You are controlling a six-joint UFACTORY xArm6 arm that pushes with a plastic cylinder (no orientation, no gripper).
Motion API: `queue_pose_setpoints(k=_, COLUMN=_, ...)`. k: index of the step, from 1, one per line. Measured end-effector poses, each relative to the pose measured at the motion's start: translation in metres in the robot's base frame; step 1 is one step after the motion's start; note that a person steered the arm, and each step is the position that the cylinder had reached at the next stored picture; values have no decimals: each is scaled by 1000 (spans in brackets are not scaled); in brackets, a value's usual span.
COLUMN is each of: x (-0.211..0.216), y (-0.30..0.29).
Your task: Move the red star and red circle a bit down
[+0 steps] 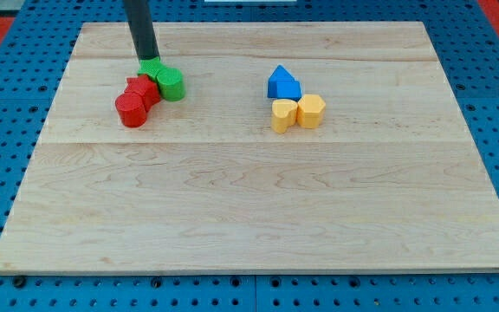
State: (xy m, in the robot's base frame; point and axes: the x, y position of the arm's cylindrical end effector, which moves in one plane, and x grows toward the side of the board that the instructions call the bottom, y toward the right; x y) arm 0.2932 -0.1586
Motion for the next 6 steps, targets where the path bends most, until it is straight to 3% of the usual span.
queue_pose_setpoints(k=4, x=85, y=-27)
queue_pose_setpoints(k=6, x=97, y=-27)
